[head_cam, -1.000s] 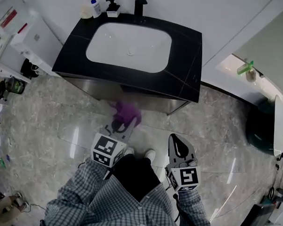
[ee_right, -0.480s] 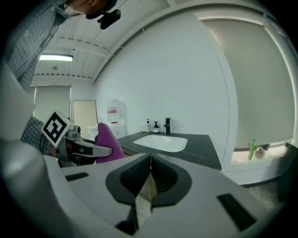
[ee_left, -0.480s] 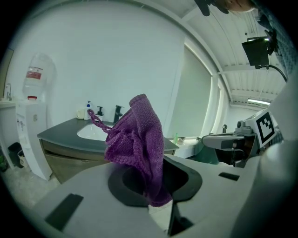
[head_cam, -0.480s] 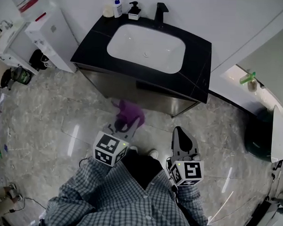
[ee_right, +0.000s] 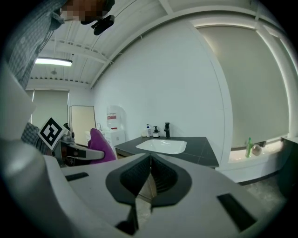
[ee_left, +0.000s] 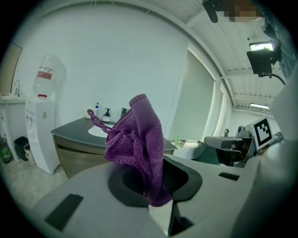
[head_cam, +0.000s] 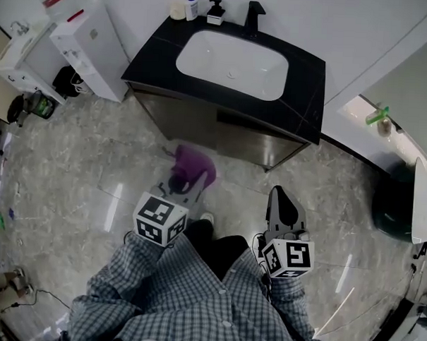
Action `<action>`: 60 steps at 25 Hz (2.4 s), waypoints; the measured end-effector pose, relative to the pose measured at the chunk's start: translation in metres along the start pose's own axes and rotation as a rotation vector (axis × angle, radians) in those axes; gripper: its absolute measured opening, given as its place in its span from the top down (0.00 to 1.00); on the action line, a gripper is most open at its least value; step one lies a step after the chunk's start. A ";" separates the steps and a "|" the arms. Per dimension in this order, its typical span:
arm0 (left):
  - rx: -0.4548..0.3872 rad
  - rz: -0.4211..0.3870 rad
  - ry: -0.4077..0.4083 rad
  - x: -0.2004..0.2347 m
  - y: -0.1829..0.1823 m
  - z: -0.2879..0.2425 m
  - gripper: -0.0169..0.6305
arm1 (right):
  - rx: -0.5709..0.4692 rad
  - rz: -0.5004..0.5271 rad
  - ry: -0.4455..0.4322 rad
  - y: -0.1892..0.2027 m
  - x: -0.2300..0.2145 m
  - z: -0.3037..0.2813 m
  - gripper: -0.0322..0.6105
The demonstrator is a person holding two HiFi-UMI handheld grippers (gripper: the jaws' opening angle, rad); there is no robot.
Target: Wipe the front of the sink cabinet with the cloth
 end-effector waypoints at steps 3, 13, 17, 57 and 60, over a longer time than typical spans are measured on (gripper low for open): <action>-0.006 0.010 -0.023 -0.012 0.000 0.018 0.87 | 0.005 -0.034 -0.002 0.007 0.002 0.020 0.92; -0.029 0.040 -0.015 -0.089 0.015 0.057 0.87 | 0.014 -0.042 -0.020 0.038 -0.001 0.104 0.92; -0.055 0.070 -0.046 -0.123 0.019 0.074 0.87 | 0.003 -0.042 -0.042 0.048 0.000 0.139 0.92; -0.066 -0.032 0.109 -0.106 0.007 0.104 0.87 | 0.088 0.079 -0.120 0.050 0.079 0.105 0.92; -0.064 -0.027 0.111 -0.103 0.008 0.106 0.87 | 0.103 0.073 -0.112 0.053 0.080 0.104 0.92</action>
Point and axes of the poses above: the fingertips, and each gripper's own axes: z backward along the fingers, x to its left, y out of its underside, the point moved 5 cm from there along z, backward along the fingers, and after that the axes turned 15 degrees about -z, right-handed, at the moved point
